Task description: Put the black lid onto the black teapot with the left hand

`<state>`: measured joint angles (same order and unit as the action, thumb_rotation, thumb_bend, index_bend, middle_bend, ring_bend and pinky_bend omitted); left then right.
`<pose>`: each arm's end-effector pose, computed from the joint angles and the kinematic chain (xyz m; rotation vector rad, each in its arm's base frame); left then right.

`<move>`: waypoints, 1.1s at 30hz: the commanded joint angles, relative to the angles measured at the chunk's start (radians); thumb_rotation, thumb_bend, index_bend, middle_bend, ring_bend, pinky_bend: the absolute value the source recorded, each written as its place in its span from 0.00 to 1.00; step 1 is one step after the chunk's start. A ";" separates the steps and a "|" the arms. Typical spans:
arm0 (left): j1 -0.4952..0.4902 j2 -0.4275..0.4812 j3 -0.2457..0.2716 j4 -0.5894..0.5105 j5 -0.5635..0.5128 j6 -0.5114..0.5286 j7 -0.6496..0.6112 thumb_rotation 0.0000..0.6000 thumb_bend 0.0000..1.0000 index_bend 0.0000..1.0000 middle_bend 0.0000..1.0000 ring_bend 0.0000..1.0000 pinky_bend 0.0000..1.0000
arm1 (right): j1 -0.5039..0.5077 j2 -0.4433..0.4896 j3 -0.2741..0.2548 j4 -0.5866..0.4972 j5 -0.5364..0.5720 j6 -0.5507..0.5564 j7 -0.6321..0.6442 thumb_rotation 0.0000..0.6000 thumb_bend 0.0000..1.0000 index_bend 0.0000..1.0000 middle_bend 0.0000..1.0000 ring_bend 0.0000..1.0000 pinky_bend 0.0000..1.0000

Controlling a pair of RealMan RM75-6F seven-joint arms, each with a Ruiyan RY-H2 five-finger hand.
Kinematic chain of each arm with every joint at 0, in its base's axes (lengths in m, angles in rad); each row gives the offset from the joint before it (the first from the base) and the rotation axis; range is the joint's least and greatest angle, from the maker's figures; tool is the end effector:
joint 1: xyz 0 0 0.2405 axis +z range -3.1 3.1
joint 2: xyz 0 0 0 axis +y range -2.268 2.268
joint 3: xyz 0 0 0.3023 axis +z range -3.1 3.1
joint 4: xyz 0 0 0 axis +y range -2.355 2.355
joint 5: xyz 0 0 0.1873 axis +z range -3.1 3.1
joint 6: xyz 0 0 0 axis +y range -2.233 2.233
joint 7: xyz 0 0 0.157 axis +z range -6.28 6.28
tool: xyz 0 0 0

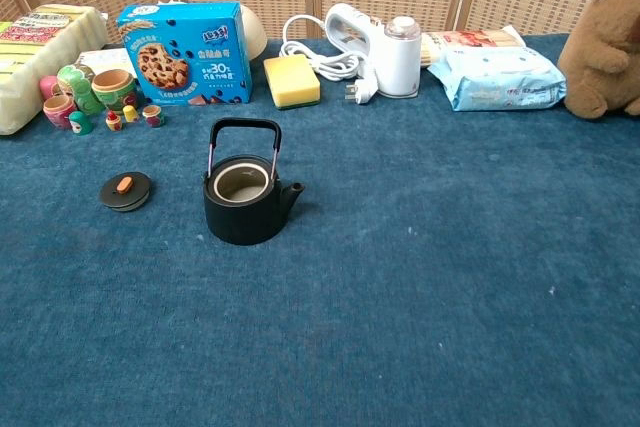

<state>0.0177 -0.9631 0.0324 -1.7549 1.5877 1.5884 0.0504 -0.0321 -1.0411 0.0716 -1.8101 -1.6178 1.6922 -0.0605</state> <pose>-0.3271 0.1452 0.2397 -1.4047 -0.8717 -0.8378 -0.3014 -0.1573 0.2399 1.2630 -0.7987 1.0648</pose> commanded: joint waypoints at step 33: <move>-0.447 -0.342 -0.210 0.166 -0.336 -0.511 0.402 1.00 0.16 0.26 0.00 0.00 0.07 | 0.021 0.053 -0.005 -0.024 0.053 -0.087 0.103 0.91 0.03 0.09 0.00 0.00 0.00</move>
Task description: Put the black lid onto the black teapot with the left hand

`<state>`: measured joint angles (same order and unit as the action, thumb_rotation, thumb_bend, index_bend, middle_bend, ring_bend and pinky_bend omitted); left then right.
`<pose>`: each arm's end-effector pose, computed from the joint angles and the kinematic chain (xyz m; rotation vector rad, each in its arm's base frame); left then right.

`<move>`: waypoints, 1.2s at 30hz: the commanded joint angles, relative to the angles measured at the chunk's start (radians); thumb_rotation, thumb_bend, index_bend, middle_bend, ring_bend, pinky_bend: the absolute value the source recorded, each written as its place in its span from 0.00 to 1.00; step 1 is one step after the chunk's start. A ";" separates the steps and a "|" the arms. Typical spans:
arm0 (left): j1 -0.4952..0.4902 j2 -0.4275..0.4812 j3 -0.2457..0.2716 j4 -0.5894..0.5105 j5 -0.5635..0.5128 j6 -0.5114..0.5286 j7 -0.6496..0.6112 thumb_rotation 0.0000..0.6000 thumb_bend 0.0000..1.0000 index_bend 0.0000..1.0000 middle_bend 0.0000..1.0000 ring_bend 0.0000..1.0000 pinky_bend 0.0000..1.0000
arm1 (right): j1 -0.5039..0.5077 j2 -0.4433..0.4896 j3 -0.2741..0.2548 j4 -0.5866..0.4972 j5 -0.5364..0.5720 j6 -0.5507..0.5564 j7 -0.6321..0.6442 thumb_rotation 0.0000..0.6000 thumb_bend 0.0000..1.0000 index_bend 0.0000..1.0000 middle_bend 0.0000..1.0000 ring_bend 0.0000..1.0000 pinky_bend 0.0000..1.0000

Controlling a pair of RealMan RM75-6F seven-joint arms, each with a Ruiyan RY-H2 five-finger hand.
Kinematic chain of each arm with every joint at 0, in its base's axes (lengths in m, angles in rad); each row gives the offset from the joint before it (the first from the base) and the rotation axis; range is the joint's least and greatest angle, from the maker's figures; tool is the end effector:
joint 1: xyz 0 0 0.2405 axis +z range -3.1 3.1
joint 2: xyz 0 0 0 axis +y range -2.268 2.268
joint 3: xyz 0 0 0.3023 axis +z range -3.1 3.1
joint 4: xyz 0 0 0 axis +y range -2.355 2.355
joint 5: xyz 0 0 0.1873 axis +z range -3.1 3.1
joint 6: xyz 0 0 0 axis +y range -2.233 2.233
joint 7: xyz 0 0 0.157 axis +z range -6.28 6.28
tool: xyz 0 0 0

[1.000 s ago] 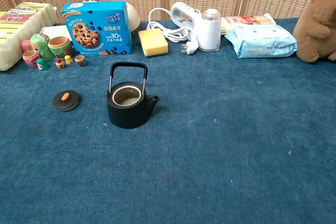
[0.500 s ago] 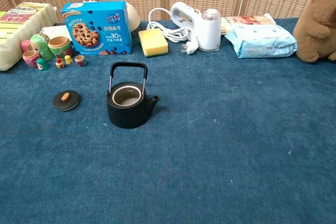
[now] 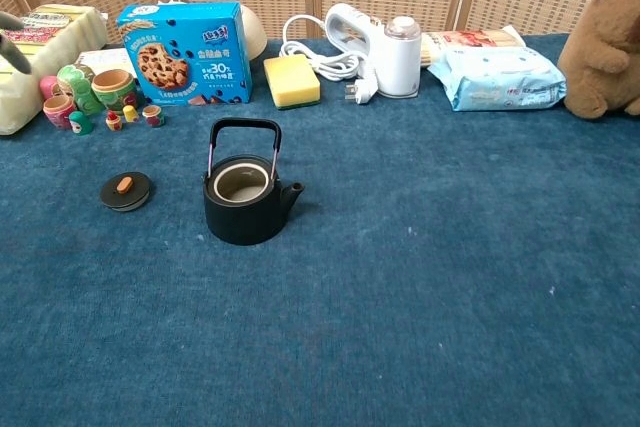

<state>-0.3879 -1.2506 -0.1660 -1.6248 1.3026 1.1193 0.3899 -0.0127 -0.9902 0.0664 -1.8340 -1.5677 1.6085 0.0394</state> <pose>-0.2868 0.3083 0.1234 -1.6735 -0.7911 -0.7378 -0.3060 -0.1643 0.2432 1.2717 -0.9257 1.0603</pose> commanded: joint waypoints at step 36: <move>-0.213 -0.292 0.033 0.059 -0.358 -0.039 0.478 1.00 0.16 0.26 0.00 0.00 0.07 | 0.004 0.037 -0.002 0.005 0.008 -0.021 0.085 0.91 0.03 0.09 0.00 0.00 0.00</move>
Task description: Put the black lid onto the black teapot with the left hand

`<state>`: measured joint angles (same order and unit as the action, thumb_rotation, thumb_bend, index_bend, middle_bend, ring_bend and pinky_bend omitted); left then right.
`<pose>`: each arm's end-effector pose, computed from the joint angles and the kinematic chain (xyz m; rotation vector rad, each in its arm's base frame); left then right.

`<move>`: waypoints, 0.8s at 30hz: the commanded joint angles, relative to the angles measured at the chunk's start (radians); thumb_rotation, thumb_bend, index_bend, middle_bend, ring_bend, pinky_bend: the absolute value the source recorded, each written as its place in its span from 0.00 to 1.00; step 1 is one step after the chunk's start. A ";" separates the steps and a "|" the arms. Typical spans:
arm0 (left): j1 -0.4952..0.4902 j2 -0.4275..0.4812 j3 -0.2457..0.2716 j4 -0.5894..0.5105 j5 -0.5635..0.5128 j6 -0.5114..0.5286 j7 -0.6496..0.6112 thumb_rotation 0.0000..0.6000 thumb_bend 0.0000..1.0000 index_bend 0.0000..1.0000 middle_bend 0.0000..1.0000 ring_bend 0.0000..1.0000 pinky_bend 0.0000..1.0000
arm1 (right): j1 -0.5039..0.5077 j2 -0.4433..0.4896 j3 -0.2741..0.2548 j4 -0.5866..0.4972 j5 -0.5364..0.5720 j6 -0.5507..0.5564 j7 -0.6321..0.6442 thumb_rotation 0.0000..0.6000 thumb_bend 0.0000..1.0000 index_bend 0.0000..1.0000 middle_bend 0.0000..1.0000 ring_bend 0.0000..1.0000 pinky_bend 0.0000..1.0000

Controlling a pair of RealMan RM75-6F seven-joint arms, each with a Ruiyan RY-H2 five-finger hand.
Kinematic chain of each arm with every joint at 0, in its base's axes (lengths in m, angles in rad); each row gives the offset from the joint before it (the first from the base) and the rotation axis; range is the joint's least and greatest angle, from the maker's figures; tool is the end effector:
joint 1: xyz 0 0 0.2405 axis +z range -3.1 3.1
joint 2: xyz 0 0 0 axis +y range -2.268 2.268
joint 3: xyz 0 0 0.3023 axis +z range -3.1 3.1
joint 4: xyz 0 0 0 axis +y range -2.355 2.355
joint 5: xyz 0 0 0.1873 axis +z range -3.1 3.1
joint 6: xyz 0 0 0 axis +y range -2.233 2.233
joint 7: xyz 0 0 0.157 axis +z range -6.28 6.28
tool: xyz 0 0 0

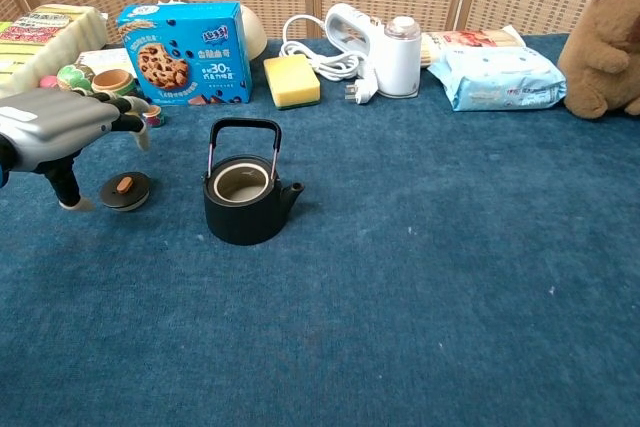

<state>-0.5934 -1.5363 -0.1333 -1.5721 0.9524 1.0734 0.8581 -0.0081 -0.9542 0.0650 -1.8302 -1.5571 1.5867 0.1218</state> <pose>-0.2417 0.3395 0.0088 -1.8306 -0.7379 -0.5058 -0.3085 -0.1658 0.2515 1.2662 -0.9752 1.0788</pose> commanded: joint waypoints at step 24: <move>-0.051 -0.072 0.029 0.074 -0.064 0.033 0.034 1.00 0.18 0.26 0.00 0.00 0.07 | 0.002 0.008 -0.004 0.003 -0.001 -0.008 0.024 0.91 0.03 0.08 0.00 0.00 0.00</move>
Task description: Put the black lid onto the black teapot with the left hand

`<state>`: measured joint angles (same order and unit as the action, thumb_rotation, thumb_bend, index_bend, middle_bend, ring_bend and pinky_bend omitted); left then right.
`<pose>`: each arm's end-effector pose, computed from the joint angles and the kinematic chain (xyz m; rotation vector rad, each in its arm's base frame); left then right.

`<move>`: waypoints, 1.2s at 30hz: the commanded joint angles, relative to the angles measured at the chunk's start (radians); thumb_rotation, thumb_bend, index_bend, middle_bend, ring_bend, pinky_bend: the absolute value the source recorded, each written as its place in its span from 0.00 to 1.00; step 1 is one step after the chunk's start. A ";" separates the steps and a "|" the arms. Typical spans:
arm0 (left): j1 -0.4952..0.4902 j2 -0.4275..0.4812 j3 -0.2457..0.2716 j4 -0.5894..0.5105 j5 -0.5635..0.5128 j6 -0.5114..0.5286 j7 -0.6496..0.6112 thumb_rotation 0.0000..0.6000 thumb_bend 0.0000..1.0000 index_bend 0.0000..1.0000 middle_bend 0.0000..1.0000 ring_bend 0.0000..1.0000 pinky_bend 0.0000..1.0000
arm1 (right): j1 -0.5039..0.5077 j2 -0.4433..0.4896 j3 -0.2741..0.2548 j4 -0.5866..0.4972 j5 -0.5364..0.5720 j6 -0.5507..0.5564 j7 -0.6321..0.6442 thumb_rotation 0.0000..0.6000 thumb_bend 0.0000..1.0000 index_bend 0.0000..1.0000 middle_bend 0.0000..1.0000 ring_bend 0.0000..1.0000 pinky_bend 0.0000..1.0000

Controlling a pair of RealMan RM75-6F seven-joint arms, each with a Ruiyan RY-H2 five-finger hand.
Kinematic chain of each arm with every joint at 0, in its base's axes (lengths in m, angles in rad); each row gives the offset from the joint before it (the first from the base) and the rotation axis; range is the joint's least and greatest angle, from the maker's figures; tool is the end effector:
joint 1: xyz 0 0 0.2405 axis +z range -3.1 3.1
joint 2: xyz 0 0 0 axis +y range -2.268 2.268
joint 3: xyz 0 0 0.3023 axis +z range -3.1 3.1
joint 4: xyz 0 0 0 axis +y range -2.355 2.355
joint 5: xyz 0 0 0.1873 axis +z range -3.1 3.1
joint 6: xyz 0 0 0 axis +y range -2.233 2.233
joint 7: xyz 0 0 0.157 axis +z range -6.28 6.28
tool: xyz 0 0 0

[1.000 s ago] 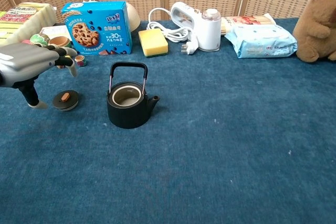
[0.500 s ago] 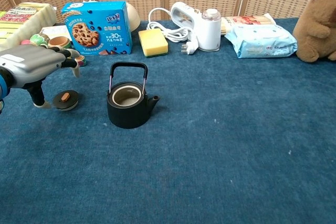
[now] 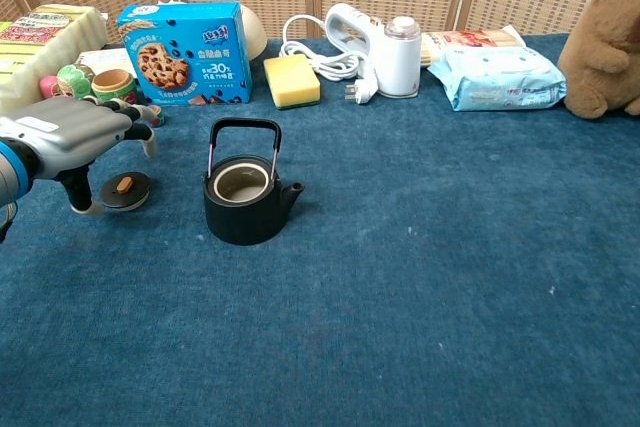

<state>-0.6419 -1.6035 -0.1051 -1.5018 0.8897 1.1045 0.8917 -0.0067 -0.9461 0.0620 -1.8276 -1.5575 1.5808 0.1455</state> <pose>-0.2399 0.3475 -0.0111 -1.8247 -0.7161 -0.4591 -0.3092 -0.1658 0.2529 1.2673 -0.9908 1.0846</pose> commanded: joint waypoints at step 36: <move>-0.008 0.006 0.022 -0.027 0.045 0.089 0.007 1.00 0.22 0.45 0.00 0.00 0.07 | 0.002 -0.007 -0.008 0.003 -0.013 -0.002 -0.009 0.91 0.03 0.09 0.00 0.00 0.00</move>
<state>-0.6537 -1.6105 -0.0853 -1.5128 0.9208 1.1824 0.9040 -0.0049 -0.9522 0.0551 -1.8237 -1.5703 1.5794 0.1382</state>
